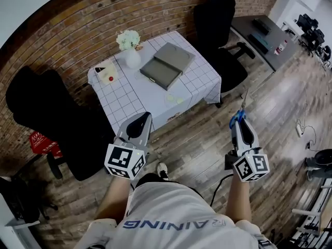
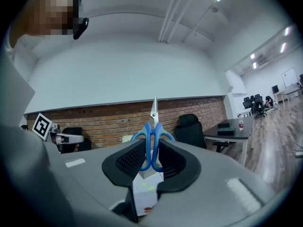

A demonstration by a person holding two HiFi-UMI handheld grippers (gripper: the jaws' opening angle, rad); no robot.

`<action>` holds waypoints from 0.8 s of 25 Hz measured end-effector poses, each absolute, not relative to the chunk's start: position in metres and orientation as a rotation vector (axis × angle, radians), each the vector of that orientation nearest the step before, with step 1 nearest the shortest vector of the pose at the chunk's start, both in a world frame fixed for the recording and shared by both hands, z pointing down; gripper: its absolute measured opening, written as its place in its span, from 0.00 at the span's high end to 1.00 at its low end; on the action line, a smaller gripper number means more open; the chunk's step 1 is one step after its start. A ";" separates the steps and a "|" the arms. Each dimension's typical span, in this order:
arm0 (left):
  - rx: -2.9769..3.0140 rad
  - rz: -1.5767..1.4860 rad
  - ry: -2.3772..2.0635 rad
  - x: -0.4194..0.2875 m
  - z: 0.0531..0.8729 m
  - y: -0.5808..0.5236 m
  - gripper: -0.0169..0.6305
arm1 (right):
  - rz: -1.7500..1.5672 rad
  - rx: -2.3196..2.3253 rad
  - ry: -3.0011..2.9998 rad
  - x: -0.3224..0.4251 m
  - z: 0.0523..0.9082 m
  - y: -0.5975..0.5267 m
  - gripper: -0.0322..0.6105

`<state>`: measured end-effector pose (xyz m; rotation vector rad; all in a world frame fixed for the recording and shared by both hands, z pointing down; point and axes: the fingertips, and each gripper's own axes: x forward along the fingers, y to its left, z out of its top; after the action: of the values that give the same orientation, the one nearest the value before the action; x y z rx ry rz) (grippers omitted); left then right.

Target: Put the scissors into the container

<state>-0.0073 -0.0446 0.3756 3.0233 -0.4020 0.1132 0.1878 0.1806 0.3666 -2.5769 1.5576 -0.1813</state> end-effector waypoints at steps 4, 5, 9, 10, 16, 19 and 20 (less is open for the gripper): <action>3.008 0.113 -0.431 -0.007 0.380 -0.089 0.98 | -0.158 -2.579 1.604 0.198 0.355 0.126 0.79; 3.004 0.114 -0.445 -0.009 0.381 -0.099 0.98 | -0.151 -2.571 1.617 0.199 0.354 0.113 0.79; 2.968 0.107 -0.519 -0.021 0.388 -0.127 0.98 | -0.177 -2.535 1.702 0.197 0.358 0.069 0.79; 2.958 0.108 -0.537 -0.024 0.390 -0.132 0.98 | -0.184 -2.529 1.724 0.197 0.360 0.060 0.79; 2.916 0.147 -0.661 -0.033 0.411 -0.155 0.98 | -0.240 -2.461 1.814 0.213 0.388 0.012 0.79; 2.892 0.186 -0.741 -0.031 0.425 -0.171 0.98 | -0.302 -2.411 1.865 0.226 0.411 -0.017 0.79; 2.881 0.197 -0.767 -0.027 0.428 -0.177 0.98 | -0.315 -2.396 1.881 0.231 0.417 -0.026 0.79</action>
<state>-0.0275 -0.1772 0.4282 2.8813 -0.7667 0.1973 0.2306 -0.0263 0.4167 -2.3955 1.8805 -0.3149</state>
